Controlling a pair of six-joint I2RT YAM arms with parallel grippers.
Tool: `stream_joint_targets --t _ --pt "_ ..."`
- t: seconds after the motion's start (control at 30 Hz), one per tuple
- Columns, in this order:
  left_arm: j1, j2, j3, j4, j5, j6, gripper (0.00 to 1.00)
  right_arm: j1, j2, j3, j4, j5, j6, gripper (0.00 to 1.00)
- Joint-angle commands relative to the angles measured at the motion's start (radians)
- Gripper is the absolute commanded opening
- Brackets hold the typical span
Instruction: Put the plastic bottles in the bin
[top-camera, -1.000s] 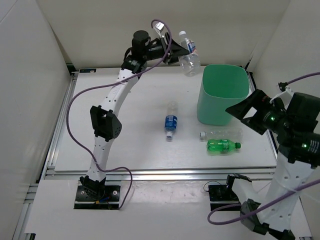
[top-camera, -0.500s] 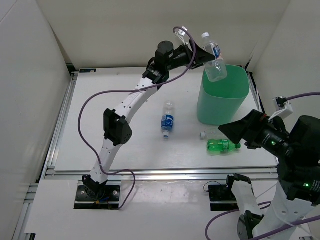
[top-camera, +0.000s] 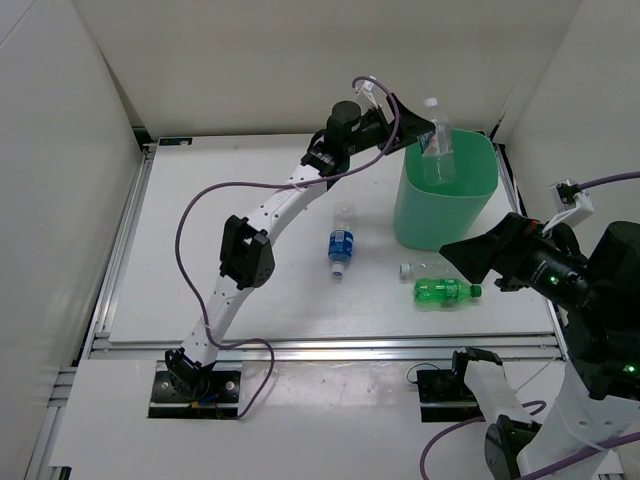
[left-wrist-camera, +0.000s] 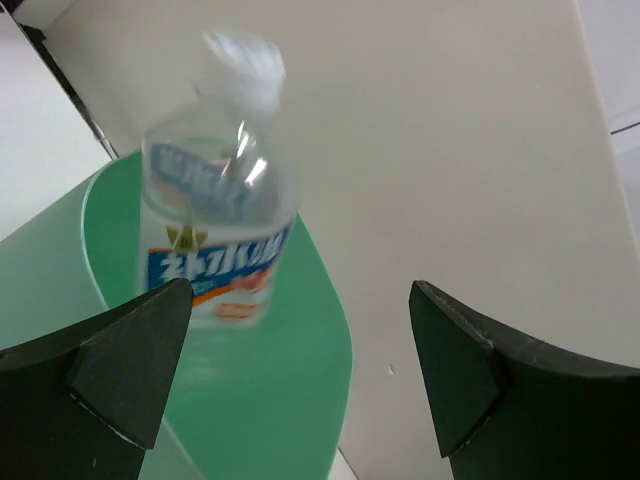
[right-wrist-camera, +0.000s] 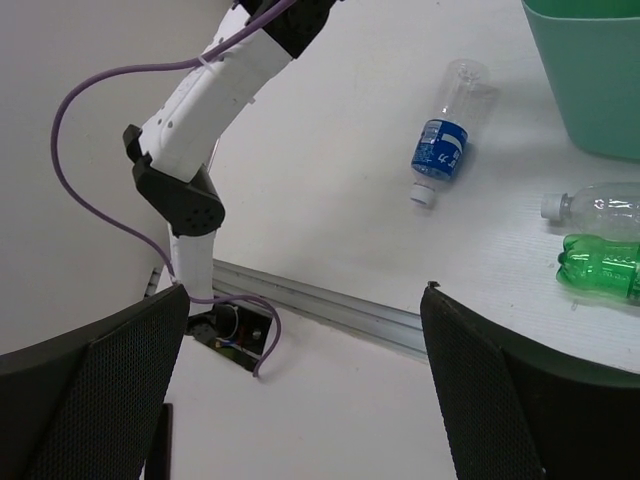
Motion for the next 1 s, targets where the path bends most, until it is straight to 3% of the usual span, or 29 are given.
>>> stream_joint_targets --t 0.0,0.17,0.33,0.4,0.5,0.6,0.7,0.97 --pt "-0.008 -0.118 -0.017 0.033 -0.028 0.038 1.0 0.009 0.017 0.014 -0.085 0.023 -0.024 1.0" --pt "0.033 -0.272 -0.11 -0.041 0.015 0.129 1.0 0.009 0.017 0.004 -0.076 0.023 -0.024 1.0" --pt "0.076 -0.632 -0.593 -0.12 -0.059 0.307 1.0 0.009 0.017 -0.008 -0.076 0.023 -0.024 1.0" --pt "0.085 -0.664 -0.653 -0.296 -0.086 0.406 1.0 0.009 0.008 -0.022 -0.067 0.023 -0.014 1.0" --pt "0.065 -0.693 -0.802 -0.428 -0.134 0.496 1.0 0.009 -0.013 -0.043 -0.066 0.032 -0.014 1.0" --pt "0.024 -0.702 -0.894 -0.469 -0.229 0.534 1.0 0.009 -0.022 -0.053 -0.066 0.032 -0.014 1.0" --pt "-0.001 -0.629 -0.877 -0.56 -0.286 0.566 1.0 0.018 -0.023 -0.062 -0.066 0.011 -0.014 1.0" --pt "-0.015 -0.362 -0.577 -0.82 -0.438 0.628 1.0 0.018 -0.032 -0.053 -0.076 0.02 -0.014 1.0"
